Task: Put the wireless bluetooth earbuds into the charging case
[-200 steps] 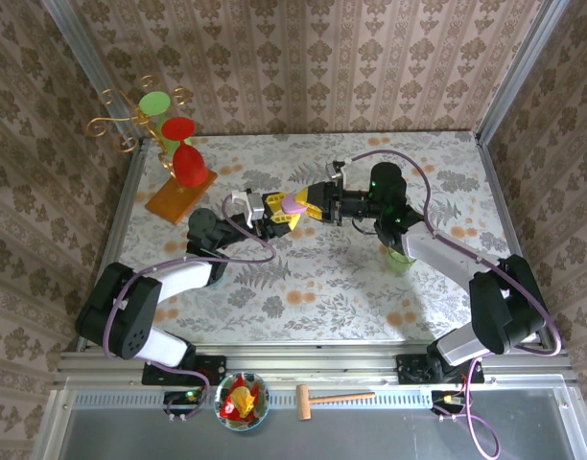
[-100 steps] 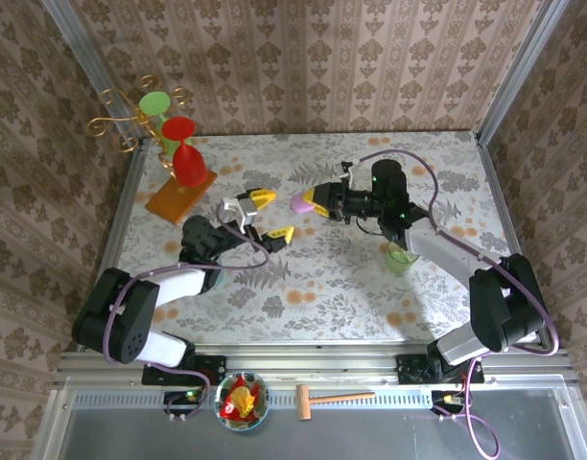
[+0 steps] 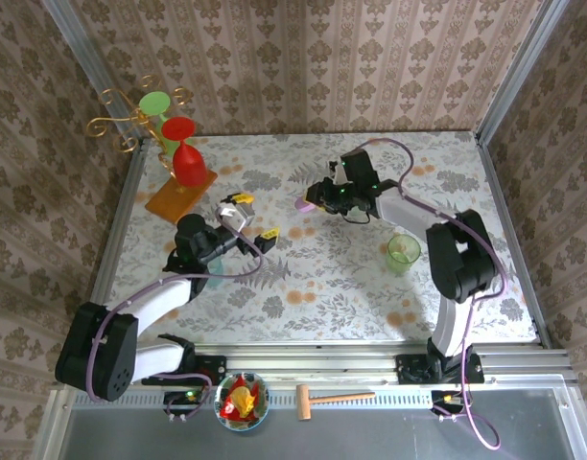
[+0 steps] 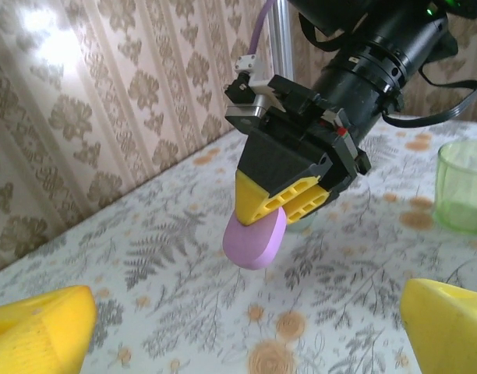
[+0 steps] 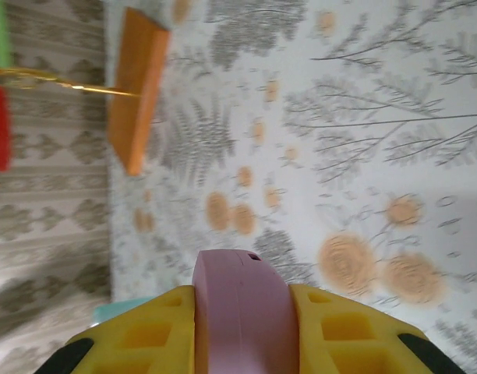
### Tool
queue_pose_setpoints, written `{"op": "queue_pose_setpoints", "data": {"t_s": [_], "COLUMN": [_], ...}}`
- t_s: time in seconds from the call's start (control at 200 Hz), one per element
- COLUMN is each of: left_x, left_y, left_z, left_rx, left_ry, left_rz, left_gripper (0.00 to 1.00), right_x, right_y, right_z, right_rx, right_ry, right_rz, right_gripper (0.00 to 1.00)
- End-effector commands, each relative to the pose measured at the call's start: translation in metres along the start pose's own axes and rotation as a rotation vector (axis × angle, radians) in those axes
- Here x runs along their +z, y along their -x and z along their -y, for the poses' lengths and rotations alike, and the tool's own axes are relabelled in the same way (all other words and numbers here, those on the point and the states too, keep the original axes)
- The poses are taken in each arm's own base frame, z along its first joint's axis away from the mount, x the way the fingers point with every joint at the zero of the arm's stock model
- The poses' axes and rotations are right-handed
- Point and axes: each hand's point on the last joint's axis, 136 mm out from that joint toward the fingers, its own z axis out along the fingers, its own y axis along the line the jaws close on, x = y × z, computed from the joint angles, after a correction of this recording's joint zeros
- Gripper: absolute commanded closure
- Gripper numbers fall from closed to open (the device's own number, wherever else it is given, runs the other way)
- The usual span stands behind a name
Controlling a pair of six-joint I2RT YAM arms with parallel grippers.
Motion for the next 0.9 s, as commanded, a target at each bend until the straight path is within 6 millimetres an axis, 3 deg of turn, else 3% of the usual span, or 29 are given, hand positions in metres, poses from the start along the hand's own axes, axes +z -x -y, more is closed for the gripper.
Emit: {"op": "queue_pose_setpoints", "data": {"t_s": [0.0,0.25,0.445,0.53,0.675,0.895], "left_x": [-0.001,0.000,0.000,0.000,-0.001,-0.020], "left_y": [-0.010,-0.006,-0.004,-0.002,0.002,0.000], "left_z": [0.000,0.001,-0.001,-0.004,-0.014,-0.061], "left_rx": [0.038,0.023,0.011,0.002,-0.042,-0.087], "left_ry": [0.011,0.008,0.015,0.023,0.059,0.295], "left_rz": [-0.054,-0.037,-0.030,-0.026,-0.009,-0.037], "left_gripper": [0.00,0.00,0.00,0.00,0.00,0.00], "right_x": [0.014,0.039,0.043,0.039,0.023,-0.026], "right_y": [0.005,-0.003,-0.010,-0.008,0.002,0.022], "right_z": [0.022,0.065,0.087,0.088,0.081,0.073], "right_rx": [-0.041,-0.032,-0.044,-0.060,-0.109,-0.255], "right_ry": [-0.115,-0.229,-0.305,-0.321,-0.341,-0.448], "right_rz": [0.011,-0.027,-0.043,-0.033,0.018,0.147], "right_gripper": [0.80,0.77,0.71,0.64,0.41,0.23]}}
